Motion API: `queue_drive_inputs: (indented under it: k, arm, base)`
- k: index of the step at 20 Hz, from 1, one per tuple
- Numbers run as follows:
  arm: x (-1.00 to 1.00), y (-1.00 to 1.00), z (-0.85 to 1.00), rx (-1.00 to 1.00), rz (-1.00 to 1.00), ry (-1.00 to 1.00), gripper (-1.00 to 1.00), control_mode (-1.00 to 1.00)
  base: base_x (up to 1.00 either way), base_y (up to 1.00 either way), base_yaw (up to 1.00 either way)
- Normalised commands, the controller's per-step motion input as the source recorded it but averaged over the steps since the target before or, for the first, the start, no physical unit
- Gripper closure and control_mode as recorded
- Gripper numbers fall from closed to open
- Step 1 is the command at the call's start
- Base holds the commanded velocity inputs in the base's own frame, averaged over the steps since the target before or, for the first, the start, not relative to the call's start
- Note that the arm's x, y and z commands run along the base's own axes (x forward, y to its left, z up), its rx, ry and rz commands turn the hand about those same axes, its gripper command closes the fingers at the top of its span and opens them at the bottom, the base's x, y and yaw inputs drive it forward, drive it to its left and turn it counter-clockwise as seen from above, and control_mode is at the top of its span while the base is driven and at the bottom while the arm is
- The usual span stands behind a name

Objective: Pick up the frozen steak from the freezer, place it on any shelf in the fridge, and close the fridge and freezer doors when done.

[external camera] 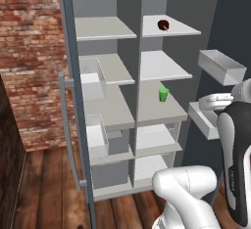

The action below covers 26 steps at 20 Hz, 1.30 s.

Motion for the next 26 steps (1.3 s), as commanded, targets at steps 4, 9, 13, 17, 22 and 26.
queue_drive_inputs:
  k: [4, 9, 13, 17, 22, 26]
  arm:
    - [0.0, 0.0, 0.0, 0.0, 0.0, 0.0, -1.0, -1.0]
    - [0.0, 0.0, 0.0, 0.0, 0.0, 0.0, -1.0, -1.0]
    - [-0.09, 0.0, 0.0, 0.0, 0.0, 0.0, -1.0, -1.0]
    - [-0.45, 0.13, 0.02, 0.0, 0.0, -0.04, -1.0, -1.0]
    - [-0.73, 0.7, 0.23, 0.0, 0.0, -0.23, -1.0, -1.0]
    - [-0.71, 0.98, 0.37, 0.0, -0.03, -0.24, -1.0, -1.0]
  base:
    - [-0.04, 0.0, 0.0]
    - [0.0, 0.0, 0.0]
    - [0.0, 0.0, 0.0]
    - [0.0, 0.0, 0.0]
    - [0.0, 0.0, 0.0]
    - [0.0, 0.0, 0.0]
